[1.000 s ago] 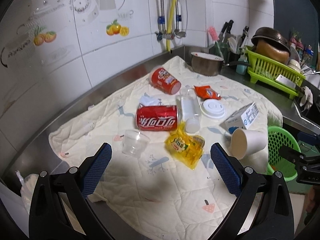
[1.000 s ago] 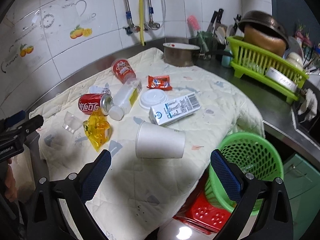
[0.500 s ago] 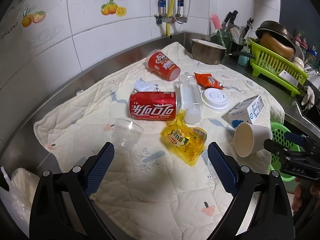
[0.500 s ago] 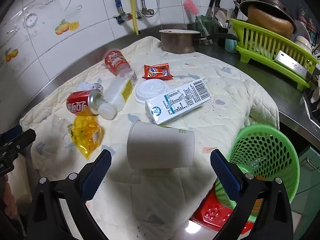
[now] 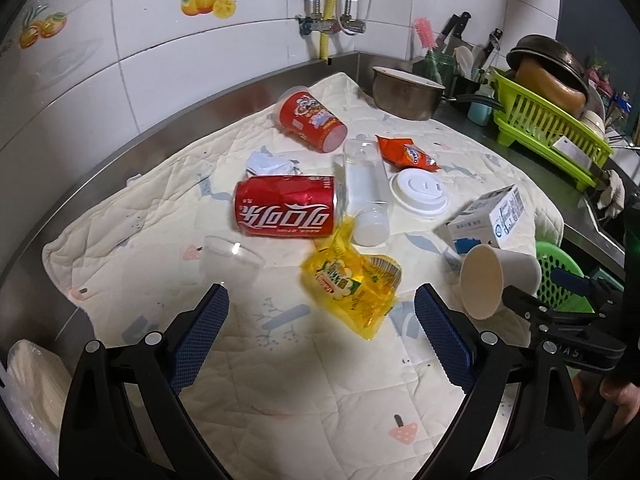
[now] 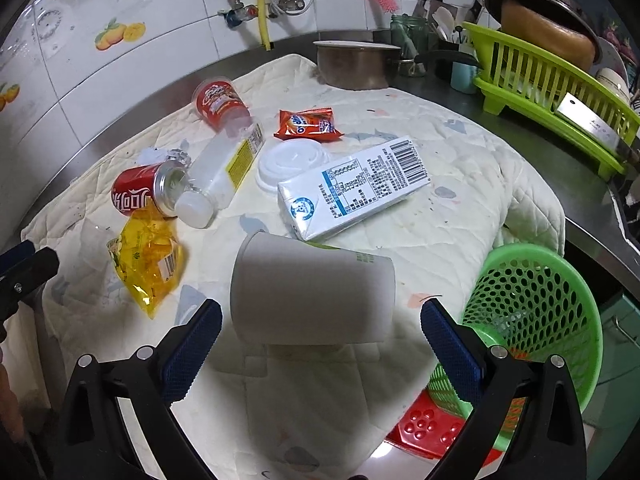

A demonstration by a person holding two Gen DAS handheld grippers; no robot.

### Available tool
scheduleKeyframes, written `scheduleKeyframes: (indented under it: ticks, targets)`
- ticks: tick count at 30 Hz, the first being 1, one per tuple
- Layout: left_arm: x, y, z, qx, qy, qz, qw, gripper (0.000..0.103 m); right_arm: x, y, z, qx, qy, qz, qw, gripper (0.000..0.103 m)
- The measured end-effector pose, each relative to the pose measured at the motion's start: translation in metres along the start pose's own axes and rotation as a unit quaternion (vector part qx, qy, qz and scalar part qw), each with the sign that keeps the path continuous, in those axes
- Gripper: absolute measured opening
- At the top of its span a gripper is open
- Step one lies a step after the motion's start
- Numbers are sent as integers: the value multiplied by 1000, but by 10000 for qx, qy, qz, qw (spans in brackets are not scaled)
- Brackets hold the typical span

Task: Collect trash
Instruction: 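Grasp the white paper cup with the right tool while the left tool grasps the yellow snack bag, then carry the paper cup and snack bag into the green basket and open both tools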

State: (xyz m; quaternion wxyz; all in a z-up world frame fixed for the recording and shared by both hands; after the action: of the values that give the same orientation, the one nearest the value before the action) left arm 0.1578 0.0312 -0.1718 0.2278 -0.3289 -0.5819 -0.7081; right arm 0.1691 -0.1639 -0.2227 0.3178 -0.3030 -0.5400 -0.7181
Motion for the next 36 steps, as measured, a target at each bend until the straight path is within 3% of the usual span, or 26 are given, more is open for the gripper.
scheduleKeyframes:
  ticks: [14, 19, 21, 26, 29, 31, 33, 36]
  targets:
    - [-40, -5, -13, 16, -286, 310, 9991, 92, -16, -2, 3, 26, 8, 120, 9999, 96]
    - [-62, -6, -11, 74, -285, 485, 9984, 87, -21, -2, 3, -11, 54, 173, 9998, 95]
    - [-71, -7, -11, 87, -307, 552, 9980, 84, -22, -3, 3, 1, 79, 197, 9998, 82]
    - [-86, -12, -6, 294, -431, 744, 9959, 78, -23, -5, 3, -33, 126, 260, 9996, 82]
    - [-92, -15, -5, 474, -596, 807, 9938, 69, -21, -5, 3, -23, 141, 254, 9996, 82]
    - [-96, -16, -7, 583, -764, 827, 9919, 60, -18, -5, 2, -27, 153, 236, 9996, 82]
    - [-98, -17, -10, 651, -942, 830, 9900, 43, -15, -6, 1, -26, 152, 211, 9997, 82]
    - [-97, -15, -14, 671, -1075, 780, 9889, 32, -9, -5, -1, -59, 146, 174, 9997, 82]
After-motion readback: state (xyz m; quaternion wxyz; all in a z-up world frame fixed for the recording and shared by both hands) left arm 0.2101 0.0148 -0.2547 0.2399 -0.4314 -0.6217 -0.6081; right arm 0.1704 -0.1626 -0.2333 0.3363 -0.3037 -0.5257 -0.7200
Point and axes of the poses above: each gripper's, at about its wrist camera, not at the fingertips, and x roughly against the way its jaws point, z to its left, y to its top, the point moved 10 cm from there along -x, roughly the way its jaws point, and after that the axes turned 11 degrees about -x, right-handed, at the moved point
